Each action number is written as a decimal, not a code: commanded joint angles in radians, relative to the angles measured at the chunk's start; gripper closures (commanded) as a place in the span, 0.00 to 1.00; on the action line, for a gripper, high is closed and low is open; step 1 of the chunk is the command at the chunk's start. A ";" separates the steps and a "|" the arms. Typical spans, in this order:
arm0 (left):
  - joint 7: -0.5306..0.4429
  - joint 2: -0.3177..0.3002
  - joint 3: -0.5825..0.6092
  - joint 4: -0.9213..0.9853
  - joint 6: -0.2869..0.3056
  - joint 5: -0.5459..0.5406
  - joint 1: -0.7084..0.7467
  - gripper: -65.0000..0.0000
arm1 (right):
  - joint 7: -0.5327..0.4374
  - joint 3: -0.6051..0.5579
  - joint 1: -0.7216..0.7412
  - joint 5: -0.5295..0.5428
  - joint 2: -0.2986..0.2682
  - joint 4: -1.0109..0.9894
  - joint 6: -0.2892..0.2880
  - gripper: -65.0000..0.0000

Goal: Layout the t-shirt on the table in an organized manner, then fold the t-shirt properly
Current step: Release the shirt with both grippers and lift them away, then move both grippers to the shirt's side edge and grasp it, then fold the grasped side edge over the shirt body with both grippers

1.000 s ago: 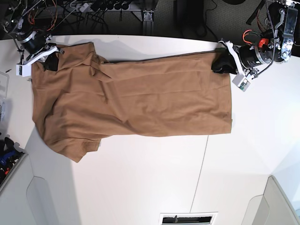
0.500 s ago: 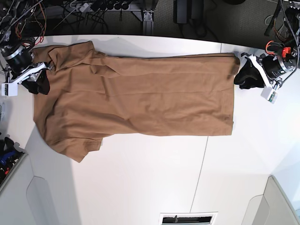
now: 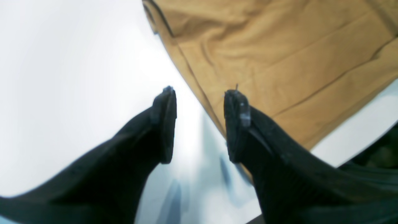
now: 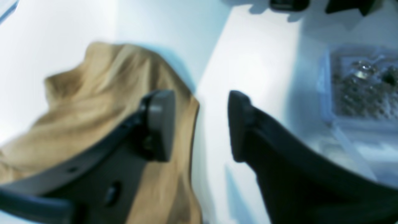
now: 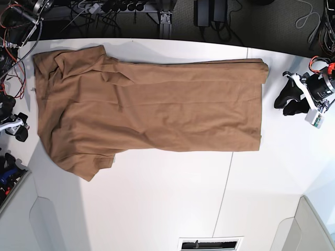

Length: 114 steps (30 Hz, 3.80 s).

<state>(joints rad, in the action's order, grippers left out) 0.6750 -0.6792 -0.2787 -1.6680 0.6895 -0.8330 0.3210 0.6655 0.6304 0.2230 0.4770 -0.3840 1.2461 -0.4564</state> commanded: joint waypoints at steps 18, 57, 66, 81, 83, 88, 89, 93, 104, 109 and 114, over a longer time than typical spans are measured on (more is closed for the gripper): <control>-0.100 -0.018 0.210 0.397 0.009 0.069 -0.421 0.47 | -0.089 -0.028 0.236 -0.051 -0.034 -0.399 -0.014 0.43; -0.151 0.135 0.424 0.669 0.009 0.221 -0.637 0.82 | -0.090 -0.194 0.236 -0.067 0.048 -0.400 -0.038 0.43; -0.171 0.122 0.424 0.665 0.009 0.223 -0.639 1.00 | -0.113 -0.194 0.240 -0.070 0.033 -0.397 -0.051 0.87; -0.151 0.086 0.424 0.663 0.009 0.156 -0.639 1.00 | -0.163 -0.194 0.252 -0.069 -0.020 -0.397 -0.071 0.43; -0.151 0.086 0.424 0.663 0.009 0.156 -0.639 1.00 | -0.187 -0.194 0.254 -0.069 -0.020 -0.397 -0.071 0.43; -0.151 0.086 0.424 0.663 0.009 0.156 -0.639 1.00 | -0.225 -0.194 0.284 -0.075 -0.018 -0.397 -0.069 0.43; -0.151 0.086 0.424 0.663 0.009 0.155 -0.639 1.00 | -0.225 -0.195 0.293 -0.079 -0.016 -0.397 -0.066 0.43; -0.150 0.086 0.424 0.663 0.009 0.142 -0.639 1.00 | -0.229 -0.200 0.332 -0.130 -0.008 -0.414 -0.062 0.43; -0.151 0.087 0.424 0.663 0.009 0.133 -0.639 1.00 | -0.327 -0.326 0.351 -0.212 0.014 -0.557 -0.034 0.43; -0.151 0.086 0.424 0.663 0.009 0.134 -0.639 1.00 | -0.339 -0.332 0.354 -0.181 0.025 -0.556 -0.056 0.44; -0.151 0.086 0.424 0.663 0.009 0.134 -0.639 1.00 | -0.355 -0.332 0.354 -0.178 0.024 -0.554 -0.057 0.92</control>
<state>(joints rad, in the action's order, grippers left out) 0.5385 -0.5735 0.1505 -0.9901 0.6922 -0.6830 -0.2962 0.3374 0.2977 0.5461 0.2855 -0.3462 0.6785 -0.5045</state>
